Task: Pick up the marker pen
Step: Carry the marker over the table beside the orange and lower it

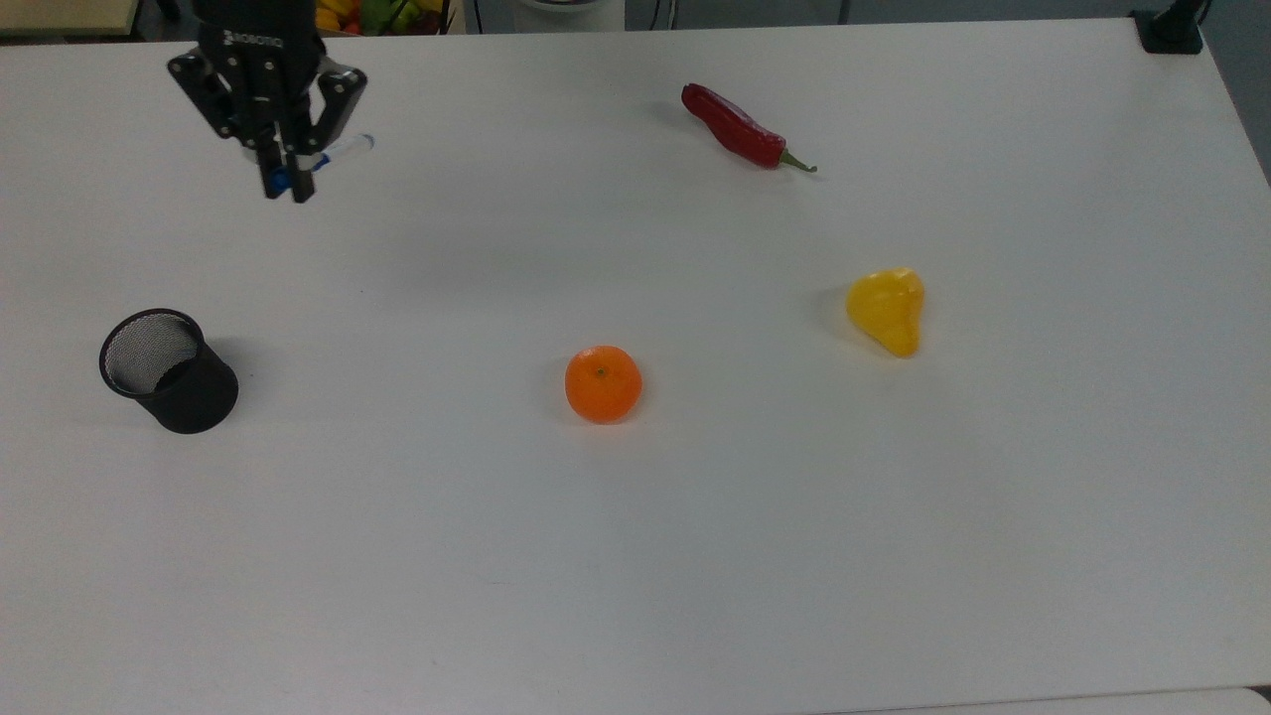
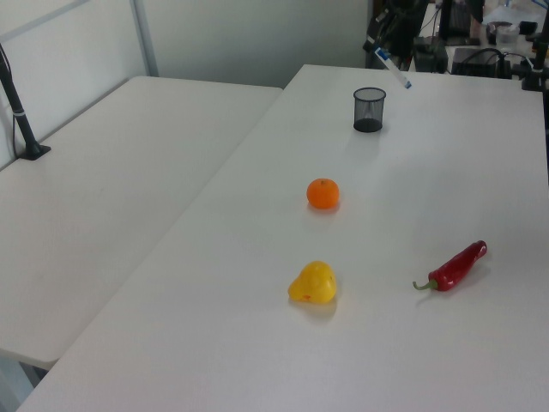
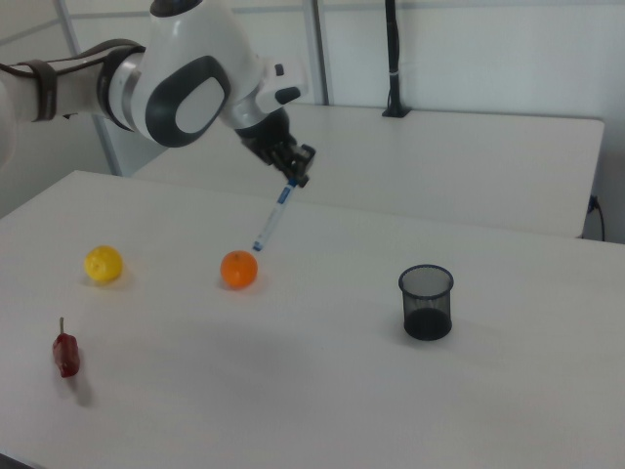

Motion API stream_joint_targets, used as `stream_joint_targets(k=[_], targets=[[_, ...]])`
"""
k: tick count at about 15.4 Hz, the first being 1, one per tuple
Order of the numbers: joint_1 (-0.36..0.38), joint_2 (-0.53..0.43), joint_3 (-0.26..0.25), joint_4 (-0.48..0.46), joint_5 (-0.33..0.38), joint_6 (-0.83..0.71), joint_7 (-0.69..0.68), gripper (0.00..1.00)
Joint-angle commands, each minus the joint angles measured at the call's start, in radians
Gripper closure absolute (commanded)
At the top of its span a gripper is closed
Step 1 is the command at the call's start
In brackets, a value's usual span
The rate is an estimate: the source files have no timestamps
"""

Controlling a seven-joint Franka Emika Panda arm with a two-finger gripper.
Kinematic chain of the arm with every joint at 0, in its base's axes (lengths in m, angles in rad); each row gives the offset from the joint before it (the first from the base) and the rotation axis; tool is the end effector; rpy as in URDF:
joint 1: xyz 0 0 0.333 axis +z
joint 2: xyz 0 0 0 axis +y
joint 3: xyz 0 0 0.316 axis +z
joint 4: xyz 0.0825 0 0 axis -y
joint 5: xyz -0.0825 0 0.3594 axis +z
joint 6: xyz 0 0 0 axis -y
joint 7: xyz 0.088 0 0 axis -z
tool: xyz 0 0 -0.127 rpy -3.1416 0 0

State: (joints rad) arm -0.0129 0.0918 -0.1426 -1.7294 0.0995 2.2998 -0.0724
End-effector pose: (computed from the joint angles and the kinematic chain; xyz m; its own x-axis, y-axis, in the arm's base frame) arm 0.6098 -0.0886 0.5595 0.8771 -0.1248 0.4638 -0.1148 -0.9921 -0.0499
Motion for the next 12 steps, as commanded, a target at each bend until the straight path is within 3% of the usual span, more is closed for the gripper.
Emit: stream_joint_targets(k=[1, 6, 12], targets=[[0.028, -0.044, 0.047, -0.047, 0.016, -0.167, -0.02, 1.0], [0.027, 0.005, 0.153, -0.082, 0.017, -0.226, -0.003, 1.0], [0.048, 0.091, 0.193, -0.111, 0.016, -0.177, 0.023, 1.0]])
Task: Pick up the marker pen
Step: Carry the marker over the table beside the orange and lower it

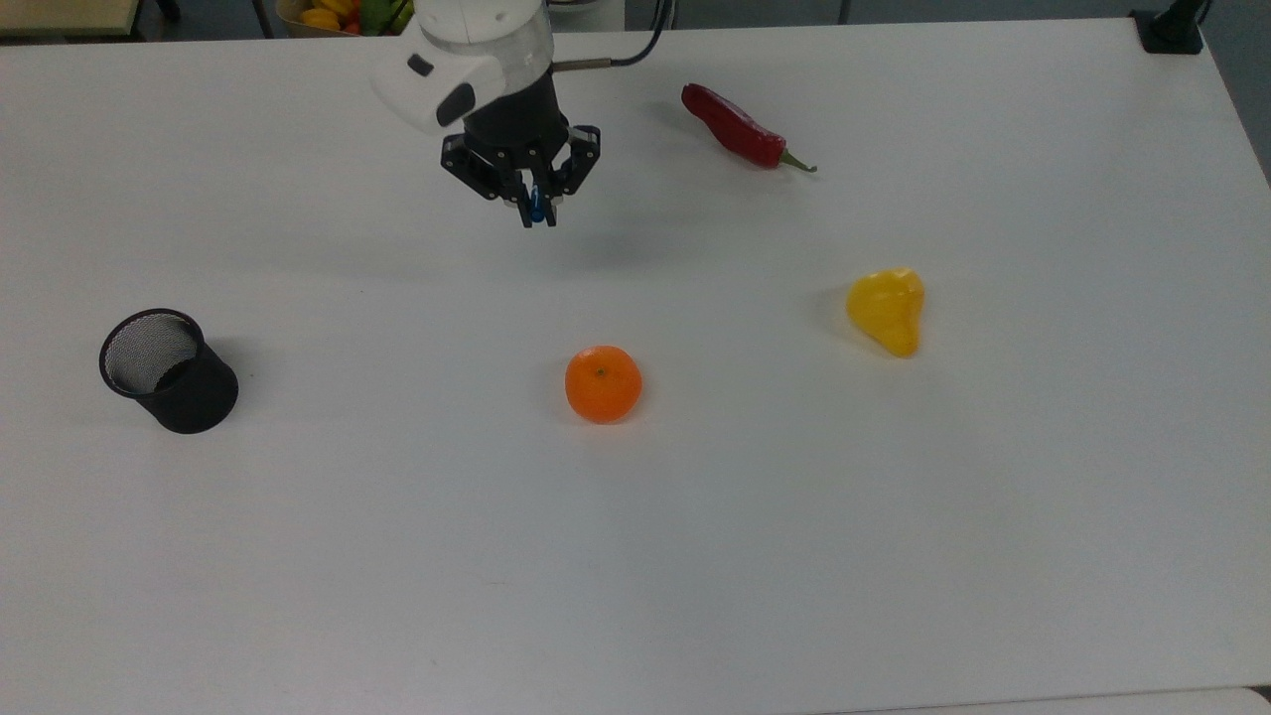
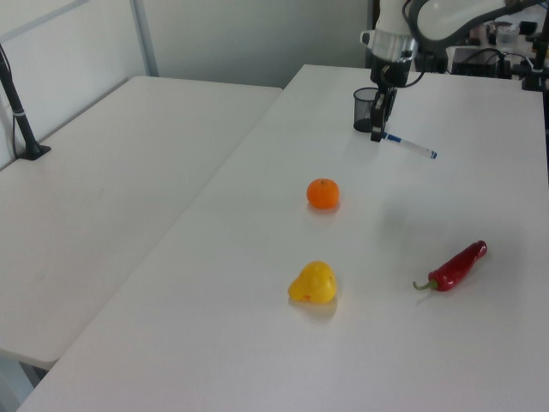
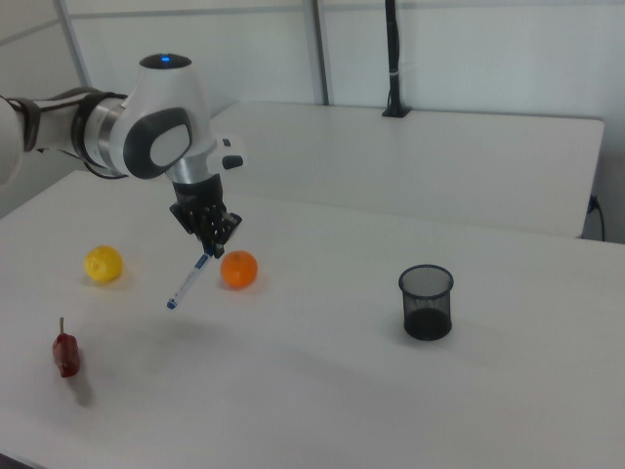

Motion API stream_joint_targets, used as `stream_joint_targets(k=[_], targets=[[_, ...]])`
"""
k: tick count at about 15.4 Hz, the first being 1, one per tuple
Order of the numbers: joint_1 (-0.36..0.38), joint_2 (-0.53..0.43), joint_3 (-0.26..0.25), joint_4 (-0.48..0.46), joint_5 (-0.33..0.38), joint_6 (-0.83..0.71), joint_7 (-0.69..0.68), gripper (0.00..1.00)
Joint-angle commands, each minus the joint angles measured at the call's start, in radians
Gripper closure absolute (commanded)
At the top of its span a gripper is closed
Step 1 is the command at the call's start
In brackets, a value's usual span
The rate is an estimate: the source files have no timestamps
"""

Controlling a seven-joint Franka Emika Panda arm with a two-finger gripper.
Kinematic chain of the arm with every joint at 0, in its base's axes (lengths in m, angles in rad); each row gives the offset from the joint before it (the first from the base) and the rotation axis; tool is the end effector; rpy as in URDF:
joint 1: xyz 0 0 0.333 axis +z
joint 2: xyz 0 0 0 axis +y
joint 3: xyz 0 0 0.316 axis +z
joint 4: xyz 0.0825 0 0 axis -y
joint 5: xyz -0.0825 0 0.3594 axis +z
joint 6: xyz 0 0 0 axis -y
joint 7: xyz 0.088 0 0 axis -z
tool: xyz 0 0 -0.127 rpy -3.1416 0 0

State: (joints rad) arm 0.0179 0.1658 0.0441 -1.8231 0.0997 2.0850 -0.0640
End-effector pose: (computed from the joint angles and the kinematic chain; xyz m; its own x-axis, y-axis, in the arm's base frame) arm 0.5939 0.0424 0.4430 0.9922 0.0751 0.0996 0.0843 -0.9922 -0.0920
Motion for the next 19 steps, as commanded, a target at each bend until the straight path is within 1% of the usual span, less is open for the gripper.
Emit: stream_joint_targets(k=[1, 3, 6, 10, 12, 14, 15, 16, 18, 19], targets=[[0.022, 0.035, 0.007, -0.022, 0.014, 0.058, 0.015, 1.0], [0.034, 0.07, 0.007, -0.027, 0.011, 0.099, 0.018, 1.0], [0.051, 0.124, 0.007, -0.031, -0.006, 0.173, 0.062, 0.99], [0.051, 0.162, 0.005, -0.044, -0.04, 0.234, 0.069, 0.99], [0.05, 0.181, 0.005, -0.045, -0.043, 0.251, 0.069, 0.99], [0.048, 0.196, 0.005, -0.045, -0.066, 0.265, 0.069, 0.96], [0.047, 0.204, 0.005, -0.045, -0.072, 0.271, 0.069, 0.89], [0.047, 0.207, 0.005, -0.044, -0.072, 0.271, 0.069, 0.85], [0.047, 0.208, 0.005, -0.045, -0.074, 0.271, 0.069, 0.7], [0.045, 0.208, 0.005, -0.044, -0.074, 0.271, 0.069, 0.64]])
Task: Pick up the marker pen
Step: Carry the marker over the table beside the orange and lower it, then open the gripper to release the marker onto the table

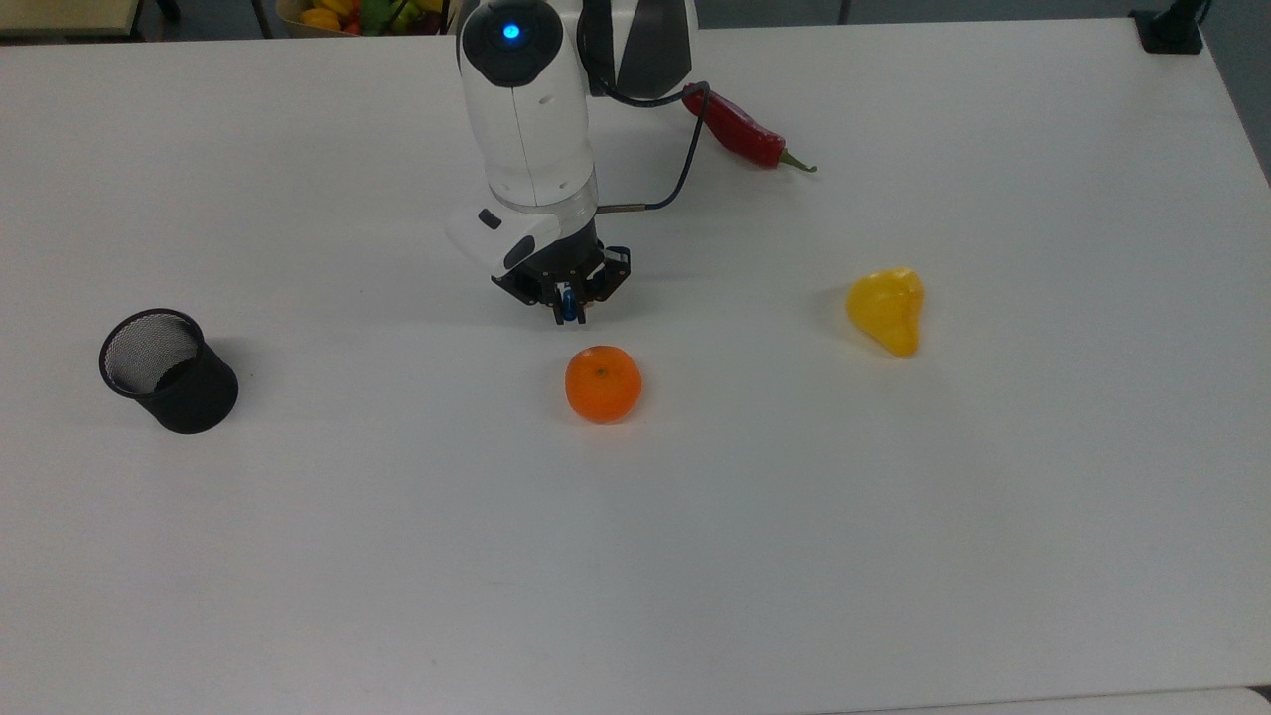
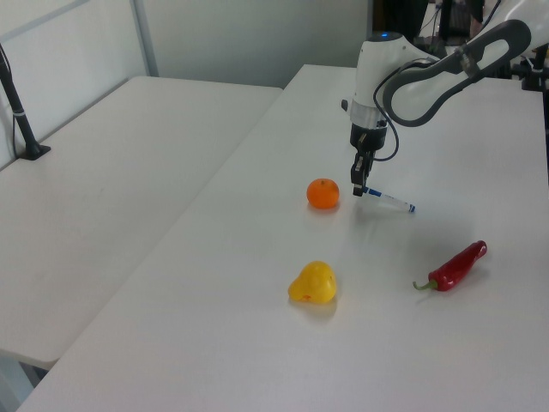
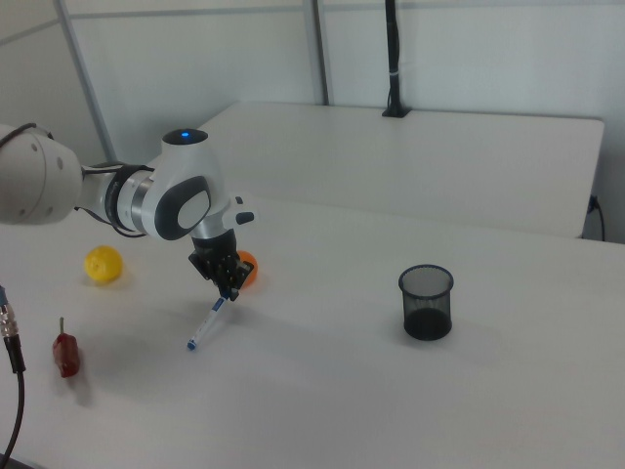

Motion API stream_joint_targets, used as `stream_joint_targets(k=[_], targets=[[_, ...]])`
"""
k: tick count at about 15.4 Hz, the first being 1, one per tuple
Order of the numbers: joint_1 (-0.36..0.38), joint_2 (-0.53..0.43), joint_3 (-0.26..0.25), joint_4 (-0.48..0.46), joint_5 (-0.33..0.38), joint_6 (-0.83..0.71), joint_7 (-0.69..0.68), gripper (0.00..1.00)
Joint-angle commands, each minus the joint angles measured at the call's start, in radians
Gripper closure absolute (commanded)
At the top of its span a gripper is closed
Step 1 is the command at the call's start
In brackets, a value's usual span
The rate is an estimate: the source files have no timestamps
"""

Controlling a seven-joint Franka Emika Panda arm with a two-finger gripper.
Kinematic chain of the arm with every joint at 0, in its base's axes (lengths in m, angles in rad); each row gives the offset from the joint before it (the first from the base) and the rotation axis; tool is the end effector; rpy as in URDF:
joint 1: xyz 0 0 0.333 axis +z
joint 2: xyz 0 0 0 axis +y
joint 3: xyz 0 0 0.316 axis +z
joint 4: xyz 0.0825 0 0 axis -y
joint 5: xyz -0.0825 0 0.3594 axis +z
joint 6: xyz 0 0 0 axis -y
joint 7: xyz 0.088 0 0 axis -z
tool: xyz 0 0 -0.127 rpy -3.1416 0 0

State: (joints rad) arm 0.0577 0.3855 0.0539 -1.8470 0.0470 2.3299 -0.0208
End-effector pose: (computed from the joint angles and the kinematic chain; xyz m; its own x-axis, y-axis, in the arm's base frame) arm 0.6256 0.0693 0.3216 0.9908 0.0935 0.0976 0.0992 -0.9935 -0.0553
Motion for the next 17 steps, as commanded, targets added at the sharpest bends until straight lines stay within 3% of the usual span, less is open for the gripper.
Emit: stream_joint_targets(k=[1, 3, 8, 12, 17], targets=[[0.005, -0.011, -0.005, -0.02, -0.022, 0.026, 0.025, 0.6], [0.005, -0.011, -0.005, -0.02, -0.022, 0.026, 0.025, 0.52], [-0.001, -0.019, -0.005, -0.014, -0.022, 0.017, 0.027, 0.0], [-0.018, -0.083, -0.005, -0.009, -0.021, -0.013, 0.027, 0.0], [-0.051, -0.247, -0.014, 0.028, -0.015, -0.228, 0.03, 0.0]])
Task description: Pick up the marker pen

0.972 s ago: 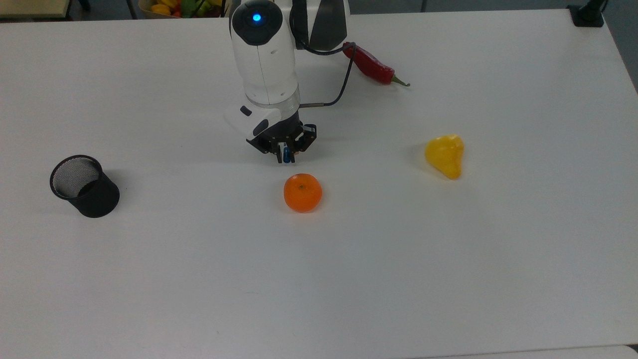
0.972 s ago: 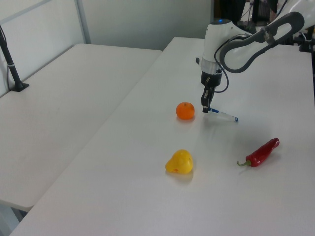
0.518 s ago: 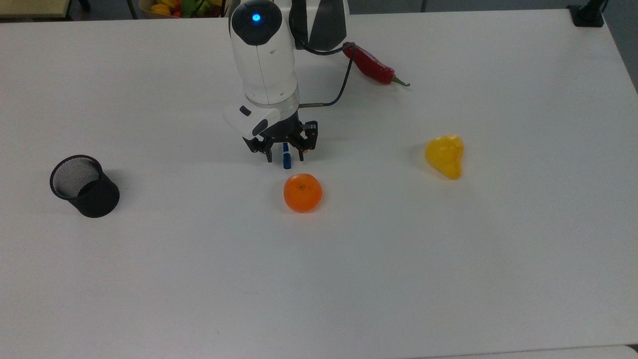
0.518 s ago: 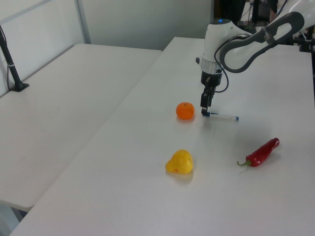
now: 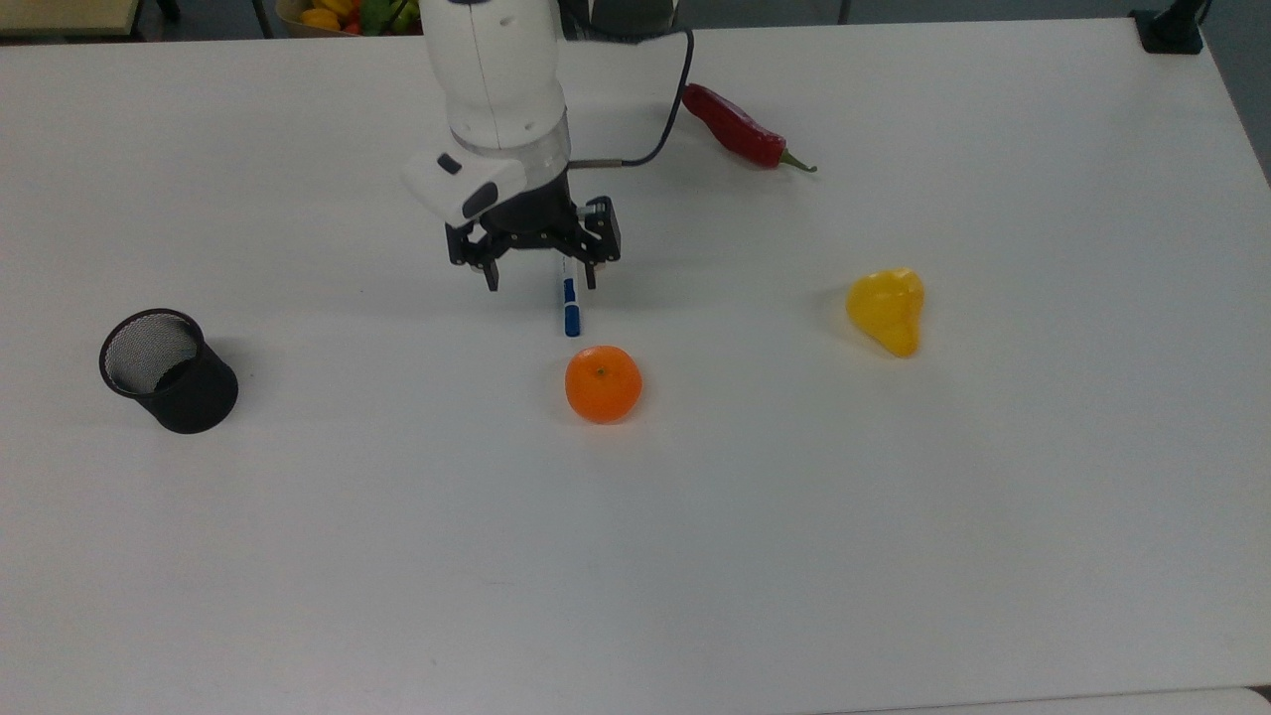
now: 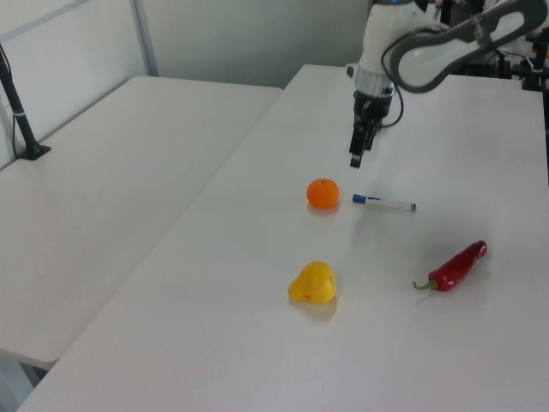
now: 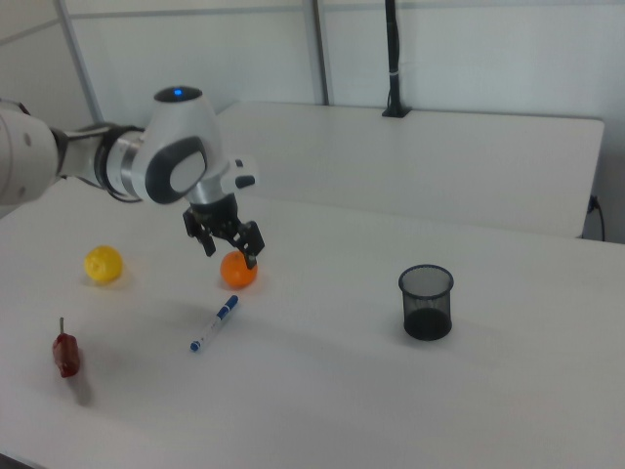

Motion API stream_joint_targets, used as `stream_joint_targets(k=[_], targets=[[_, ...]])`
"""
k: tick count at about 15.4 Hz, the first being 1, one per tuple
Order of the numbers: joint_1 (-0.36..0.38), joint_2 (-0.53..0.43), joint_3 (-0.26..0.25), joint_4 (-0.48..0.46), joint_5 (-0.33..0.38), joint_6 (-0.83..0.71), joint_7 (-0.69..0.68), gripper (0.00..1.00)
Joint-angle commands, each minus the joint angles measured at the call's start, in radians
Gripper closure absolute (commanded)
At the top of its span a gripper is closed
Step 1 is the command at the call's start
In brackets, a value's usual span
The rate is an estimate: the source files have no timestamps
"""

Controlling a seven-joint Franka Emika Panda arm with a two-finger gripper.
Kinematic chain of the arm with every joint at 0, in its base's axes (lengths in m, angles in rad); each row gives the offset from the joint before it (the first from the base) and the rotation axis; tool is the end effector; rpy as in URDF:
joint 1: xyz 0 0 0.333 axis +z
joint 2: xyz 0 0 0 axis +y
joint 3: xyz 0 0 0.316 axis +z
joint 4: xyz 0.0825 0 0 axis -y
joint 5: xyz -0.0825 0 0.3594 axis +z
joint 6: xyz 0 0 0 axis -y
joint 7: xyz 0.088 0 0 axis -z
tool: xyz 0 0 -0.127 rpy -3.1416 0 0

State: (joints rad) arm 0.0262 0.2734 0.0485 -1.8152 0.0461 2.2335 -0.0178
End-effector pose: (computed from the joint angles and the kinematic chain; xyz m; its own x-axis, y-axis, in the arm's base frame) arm 0.6215 0.0467 0.3961 0.9877 0.0596 0.1447 0.0676 -0.9964 -0.0505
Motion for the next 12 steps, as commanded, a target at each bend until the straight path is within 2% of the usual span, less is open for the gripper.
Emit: stream_joint_targets(k=[1, 4, 6, 9, 12], targets=[[-0.038, -0.176, -0.009, -0.001, -0.008, -0.173, 0.027, 0.0], [-0.04, -0.267, -0.01, 0.031, -0.006, -0.299, 0.029, 0.0], [-0.046, -0.309, -0.01, 0.054, -0.006, -0.394, 0.079, 0.0], [-0.049, -0.324, -0.003, 0.137, -0.005, -0.567, 0.189, 0.0], [-0.052, -0.336, 0.001, 0.157, -0.002, -0.624, 0.211, 0.0]])
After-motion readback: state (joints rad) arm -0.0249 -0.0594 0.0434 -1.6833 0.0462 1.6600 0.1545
